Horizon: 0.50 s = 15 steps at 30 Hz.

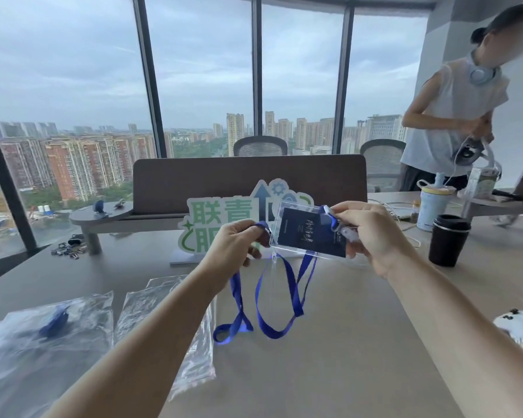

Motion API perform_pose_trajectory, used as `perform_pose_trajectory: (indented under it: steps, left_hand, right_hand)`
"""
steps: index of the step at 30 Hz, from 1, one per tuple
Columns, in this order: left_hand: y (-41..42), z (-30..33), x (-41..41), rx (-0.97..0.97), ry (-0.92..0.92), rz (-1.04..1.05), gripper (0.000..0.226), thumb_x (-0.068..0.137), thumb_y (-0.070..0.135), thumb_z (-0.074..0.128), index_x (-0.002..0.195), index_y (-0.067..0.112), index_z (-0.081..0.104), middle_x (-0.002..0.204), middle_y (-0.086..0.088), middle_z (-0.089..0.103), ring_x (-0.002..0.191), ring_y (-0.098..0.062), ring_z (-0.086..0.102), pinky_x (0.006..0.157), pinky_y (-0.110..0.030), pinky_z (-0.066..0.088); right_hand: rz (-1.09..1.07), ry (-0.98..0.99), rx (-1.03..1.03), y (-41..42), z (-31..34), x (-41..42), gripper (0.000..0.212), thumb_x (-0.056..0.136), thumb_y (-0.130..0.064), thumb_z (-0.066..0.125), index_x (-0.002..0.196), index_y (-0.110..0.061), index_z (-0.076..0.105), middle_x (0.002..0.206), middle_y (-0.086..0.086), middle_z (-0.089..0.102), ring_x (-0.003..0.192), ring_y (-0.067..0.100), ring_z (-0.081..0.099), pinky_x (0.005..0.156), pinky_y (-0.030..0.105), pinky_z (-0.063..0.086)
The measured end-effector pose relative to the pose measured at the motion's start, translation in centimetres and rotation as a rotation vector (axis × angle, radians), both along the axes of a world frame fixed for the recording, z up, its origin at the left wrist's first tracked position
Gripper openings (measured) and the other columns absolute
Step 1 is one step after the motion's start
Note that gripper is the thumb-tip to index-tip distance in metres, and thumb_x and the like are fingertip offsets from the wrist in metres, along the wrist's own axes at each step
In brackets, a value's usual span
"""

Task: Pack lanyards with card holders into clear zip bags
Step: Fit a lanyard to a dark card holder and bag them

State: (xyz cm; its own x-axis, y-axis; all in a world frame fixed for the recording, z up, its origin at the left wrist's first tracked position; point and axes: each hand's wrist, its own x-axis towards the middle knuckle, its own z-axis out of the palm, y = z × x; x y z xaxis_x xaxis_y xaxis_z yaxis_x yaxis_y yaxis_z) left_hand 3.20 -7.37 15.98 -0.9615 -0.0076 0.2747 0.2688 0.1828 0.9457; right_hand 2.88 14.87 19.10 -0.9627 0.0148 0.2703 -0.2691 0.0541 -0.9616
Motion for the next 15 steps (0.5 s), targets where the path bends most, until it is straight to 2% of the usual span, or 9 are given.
perform_pose_trajectory:
  steps: [3, 6, 10, 13, 15]
  left_hand:
    - [-0.9, 0.9, 0.3, 0.201, 0.009, -0.053, 0.029, 0.095, 0.012, 0.043, 0.074, 0.013, 0.062, 0.084, -0.004, 0.075, 0.057, -0.016, 0.059, 0.048, -0.023, 0.039]
    - [-1.3, 1.4, 0.5, 0.174, 0.028, -0.182, 0.031, 0.095, 0.009, 0.039, 0.069, 0.009, 0.056, 0.082, -0.009, 0.074, 0.068, -0.017, 0.061, 0.057, -0.025, 0.045]
    - [-1.6, 1.2, 0.6, 0.200, -0.030, -0.306, 0.032, 0.088, 0.014, 0.046, 0.058, 0.015, 0.056, 0.079, -0.010, 0.063, 0.083, -0.023, 0.065, 0.071, -0.033, 0.053]
    - [-2.0, 0.6, 0.6, 0.206, -0.106, -0.406, 0.032, 0.093, 0.017, 0.042, 0.063, 0.012, 0.052, 0.102, -0.015, 0.067, 0.101, -0.029, 0.064, 0.080, -0.036, 0.052]
    - [-1.9, 0.2, 0.7, 0.286, -0.224, -0.519, 0.027, 0.094, 0.019, 0.040, 0.073, 0.009, 0.053, 0.105, -0.015, 0.069, 0.107, -0.034, 0.064, 0.089, -0.042, 0.052]
  right_hand:
    - [-0.093, -0.038, -0.023, 0.5, -0.6, -0.3, 0.022, 0.087, -0.002, 0.050, 0.081, -0.005, 0.072, 0.047, 0.005, 0.053, 0.032, 0.016, 0.043, 0.034, 0.021, 0.034]
    - [-0.105, -0.035, -0.103, 0.7, -1.0, -0.6, 0.021, 0.087, -0.004, 0.050, 0.087, -0.008, 0.071, 0.039, -0.001, 0.046, 0.032, 0.015, 0.040, 0.041, 0.023, 0.034]
    - [-0.062, 0.019, -0.271, 0.2, -0.5, -0.1, 0.023, 0.090, -0.007, 0.053, 0.077, -0.018, 0.069, 0.041, -0.003, 0.049, 0.035, 0.014, 0.040, 0.045, 0.026, 0.034]
    - [-0.058, 0.015, -0.301, 0.0, -0.2, 0.1, 0.023, 0.091, -0.008, 0.054, 0.077, -0.019, 0.068, 0.041, -0.006, 0.053, 0.033, 0.011, 0.041, 0.047, 0.027, 0.033]
    - [-0.063, 0.003, -0.298, 0.0, -0.3, 0.1, 0.022, 0.091, -0.006, 0.053, 0.079, -0.018, 0.067, 0.039, -0.008, 0.052, 0.032, 0.009, 0.041, 0.048, 0.028, 0.033]
